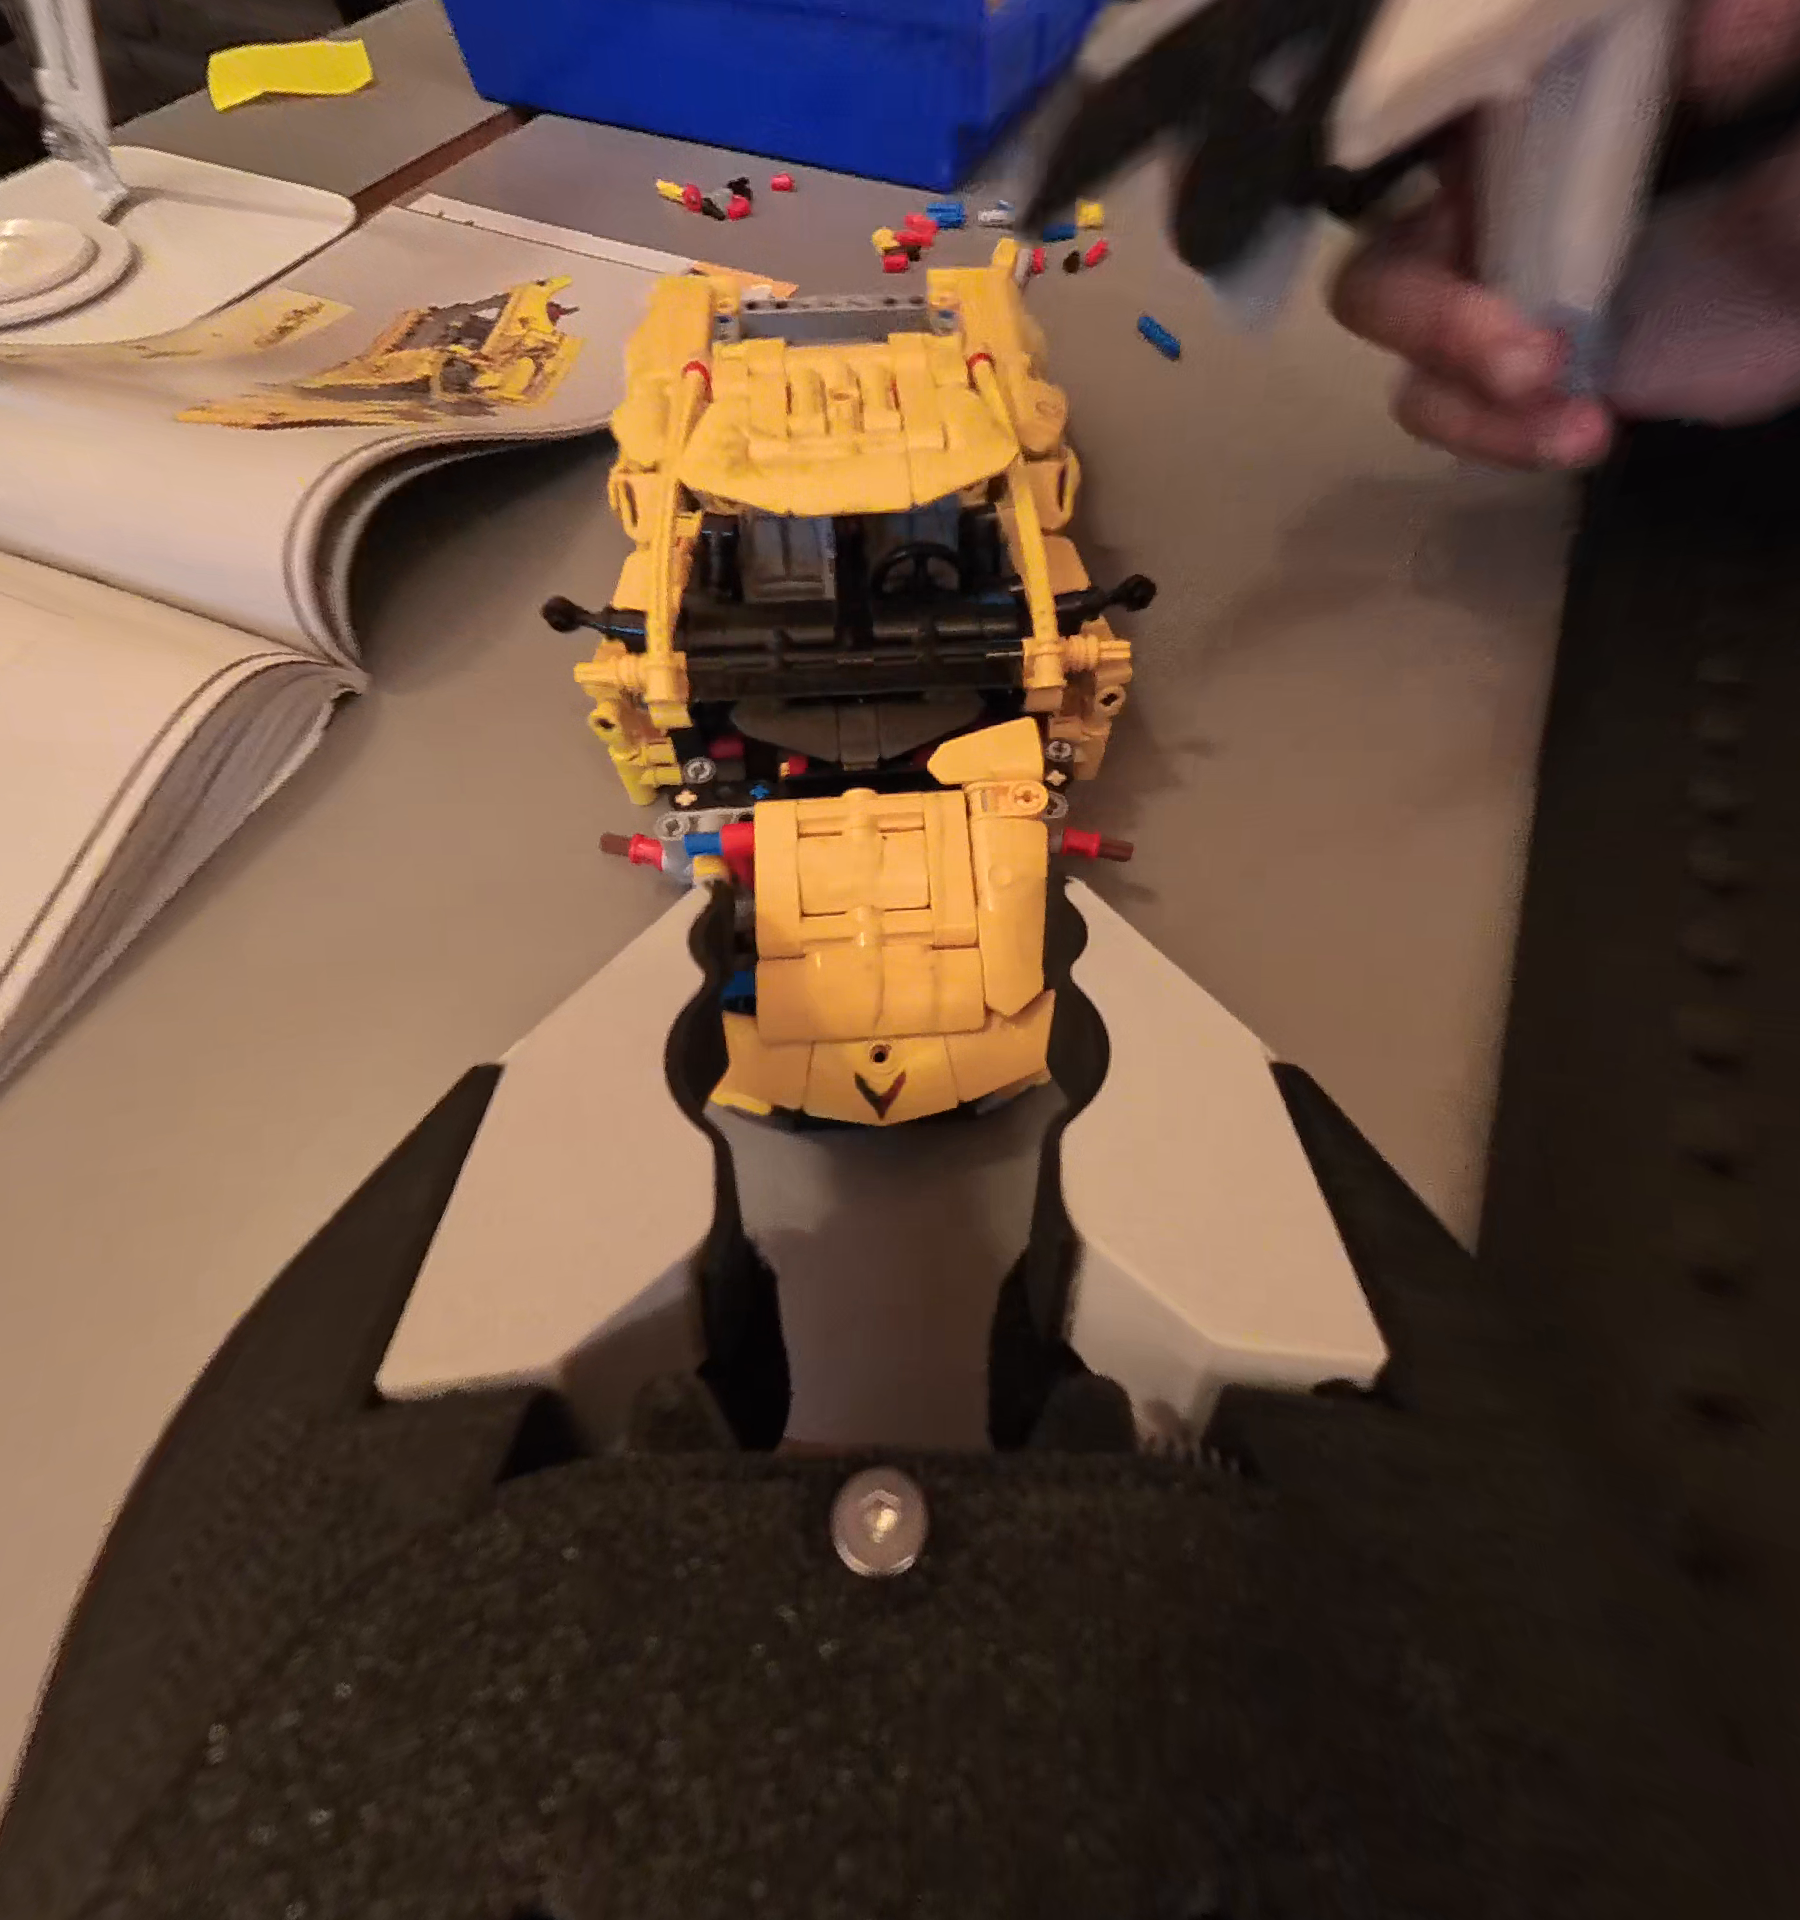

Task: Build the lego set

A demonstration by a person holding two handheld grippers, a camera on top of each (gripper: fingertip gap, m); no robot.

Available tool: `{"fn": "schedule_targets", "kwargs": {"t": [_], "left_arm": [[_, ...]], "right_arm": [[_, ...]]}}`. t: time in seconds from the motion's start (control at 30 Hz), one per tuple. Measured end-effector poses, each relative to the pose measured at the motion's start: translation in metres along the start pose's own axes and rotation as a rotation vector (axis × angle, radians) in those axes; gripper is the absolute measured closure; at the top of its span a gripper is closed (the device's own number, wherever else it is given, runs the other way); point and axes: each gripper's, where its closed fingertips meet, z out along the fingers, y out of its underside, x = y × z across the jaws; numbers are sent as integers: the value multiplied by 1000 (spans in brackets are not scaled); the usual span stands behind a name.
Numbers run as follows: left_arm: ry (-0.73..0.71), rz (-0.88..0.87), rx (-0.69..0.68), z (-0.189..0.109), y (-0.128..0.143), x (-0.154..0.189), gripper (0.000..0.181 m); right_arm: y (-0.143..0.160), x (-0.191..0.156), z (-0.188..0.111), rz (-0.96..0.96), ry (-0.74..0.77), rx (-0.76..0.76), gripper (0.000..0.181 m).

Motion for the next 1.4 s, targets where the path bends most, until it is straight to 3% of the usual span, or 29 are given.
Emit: {"fn": "schedule_targets", "kwargs": {"t": [0.07,0.13,0.27,0.37,0.43,0.57,1.4], "left_arm": [[-42,-18,10,-4,0,-13,121],[-89,-43,30,-10,-3,-24,121],[-101,-158,259,-41,-33,-41,122],[-186,-228,344,-65,-38,-62,122],[-301,-261,354,-79,-32,-80,124],[-526,-335,234,-94,3,-114,135],[-461,-347,161,-79,11,-102,142]], "right_arm": [[16,-5,-10,17,13,60,123],[20,-3,-21,-56,54,26,129],[14,-9,-24,-65,9,56,131],[22,-11,-20,-130,20,15,132],[25,-12,-18,-169,23,1,133],[26,-8,-17,-195,47,-1,135],[39,7,-13,-110,74,-59,140]]}}
